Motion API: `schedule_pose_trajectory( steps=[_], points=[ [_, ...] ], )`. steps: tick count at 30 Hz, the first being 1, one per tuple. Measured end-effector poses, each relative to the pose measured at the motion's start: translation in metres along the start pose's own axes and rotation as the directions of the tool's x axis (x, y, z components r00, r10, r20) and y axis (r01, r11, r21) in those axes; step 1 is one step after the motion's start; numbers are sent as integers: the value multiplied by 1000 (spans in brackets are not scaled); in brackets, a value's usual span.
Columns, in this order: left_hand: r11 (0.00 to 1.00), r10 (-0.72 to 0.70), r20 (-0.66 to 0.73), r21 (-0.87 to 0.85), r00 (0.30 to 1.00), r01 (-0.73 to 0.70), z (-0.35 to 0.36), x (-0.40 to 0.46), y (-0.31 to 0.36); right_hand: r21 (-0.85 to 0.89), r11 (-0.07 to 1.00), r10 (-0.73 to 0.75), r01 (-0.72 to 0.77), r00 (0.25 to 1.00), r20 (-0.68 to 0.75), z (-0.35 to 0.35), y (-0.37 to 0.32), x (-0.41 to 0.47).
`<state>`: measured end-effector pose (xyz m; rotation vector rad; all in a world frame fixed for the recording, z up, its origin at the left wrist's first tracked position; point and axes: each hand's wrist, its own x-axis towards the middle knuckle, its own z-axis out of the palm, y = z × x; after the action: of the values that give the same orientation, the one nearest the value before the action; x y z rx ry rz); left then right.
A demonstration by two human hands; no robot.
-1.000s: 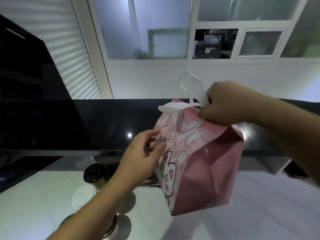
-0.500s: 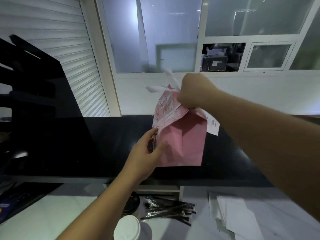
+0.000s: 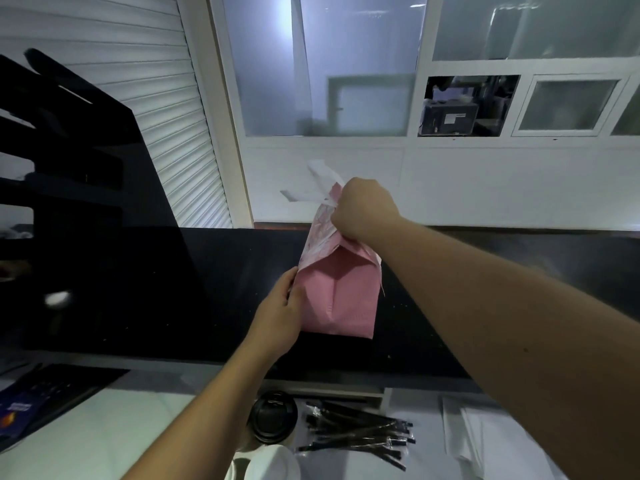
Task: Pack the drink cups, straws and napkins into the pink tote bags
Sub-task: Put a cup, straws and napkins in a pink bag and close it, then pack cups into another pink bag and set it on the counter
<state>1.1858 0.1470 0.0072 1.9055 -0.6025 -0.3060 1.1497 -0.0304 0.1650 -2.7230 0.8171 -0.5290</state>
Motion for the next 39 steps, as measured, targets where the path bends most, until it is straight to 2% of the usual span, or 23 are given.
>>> schedule_pose_trajectory(
  steps=[6,11,16,19,22,25,30,36,39],
  points=[
    [999,-24,-4,23,1000,24,1,-3,-6,-26,998,-56,56,998,23,-5,-9,-8],
    [997,-13,-46,78,999,17,-8,-15,10,-14,995,-101,101,994,-32,-34,-8,-35],
    [974,176,-118,164,977,-155,-13,-55,45,-8,990,-144,144,989,-30,-57,5,-89],
    [947,247,-95,236,964,-219,-6,-84,65,-98,982,-164,161,986,-29,-55,23,-132],
    [870,351,-42,383,936,-309,10,-113,80,-134,975,-187,176,980,-72,-45,50,-181],
    [778,441,34,484,897,-401,34,-136,91,-160,982,-116,103,990,-76,-36,85,-224],
    [680,509,181,514,841,-522,94,-172,105,-157,982,99,-105,994,-45,-41,150,-295],
    [599,532,372,470,761,-648,193,-238,139,-179,923,323,-341,939,-119,-83,235,-407],
    [533,553,464,441,692,-722,245,-286,163,-194,874,422,-446,893,-156,-116,278,-472]
  ],
)
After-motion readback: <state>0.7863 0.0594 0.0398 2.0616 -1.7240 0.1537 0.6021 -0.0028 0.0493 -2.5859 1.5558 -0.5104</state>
